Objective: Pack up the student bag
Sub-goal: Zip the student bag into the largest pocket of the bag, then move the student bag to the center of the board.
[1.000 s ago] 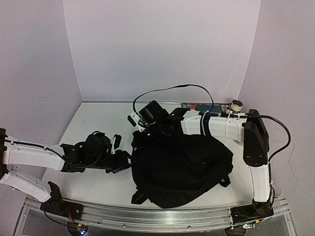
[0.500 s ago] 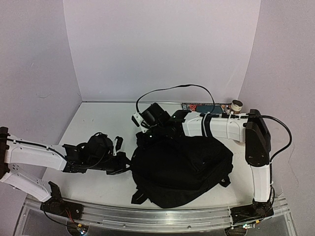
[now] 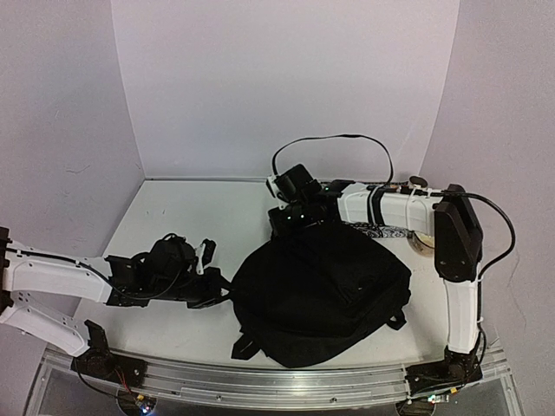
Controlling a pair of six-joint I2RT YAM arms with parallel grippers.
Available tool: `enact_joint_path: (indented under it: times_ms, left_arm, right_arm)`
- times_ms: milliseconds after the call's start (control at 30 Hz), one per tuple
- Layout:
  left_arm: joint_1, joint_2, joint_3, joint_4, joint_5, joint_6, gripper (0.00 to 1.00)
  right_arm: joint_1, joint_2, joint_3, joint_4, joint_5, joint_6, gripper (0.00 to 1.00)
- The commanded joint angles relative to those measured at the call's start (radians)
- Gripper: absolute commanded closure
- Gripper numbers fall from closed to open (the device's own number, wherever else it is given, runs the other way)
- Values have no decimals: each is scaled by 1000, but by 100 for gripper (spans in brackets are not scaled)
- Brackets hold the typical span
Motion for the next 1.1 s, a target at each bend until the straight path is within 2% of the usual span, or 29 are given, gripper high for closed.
enact_joint_path:
  times_ms: [0, 100, 300, 367, 533, 733, 867, 933, 1000, 1067]
  left_arm:
    - [-16, -57, -38, -1, -4, -29, 100]
    - [-15, -71, -48, -8, -21, -33, 100]
    - [-16, -37, 15, -94, -62, 8, 100]
    - [-14, -33, 47, -161, -128, 15, 100]
    - [36, -96, 80, -316, -240, 30, 100]
    - [172, -135, 138, -493, -309, 128, 100]
    - [252, -111, 173, -564, -355, 195, 95]
    - [312, -95, 179, -585, -372, 223, 93]
    - [373, -94, 185, -596, -379, 243, 93]
    - [436, -101, 194, -597, -381, 263, 87]
  right_arm:
    - [-96, -58, 2, 24, 97, -25, 100]
    - [-120, -74, -3, 24, 52, -29, 100]
    - [-120, -127, -15, 24, -181, -13, 100]
    - [-122, -156, -30, 24, -205, -12, 90]
    - [-155, -267, -121, 21, -173, -28, 54]
    - [-184, -452, -300, 19, 36, -98, 26]
    - [-207, -572, -416, 18, 194, -152, 8]
    - [-221, -632, -469, 16, 258, -165, 3]
    - [-239, -702, -527, 15, 327, -169, 2]
    - [-257, -776, -584, 15, 383, -168, 2]
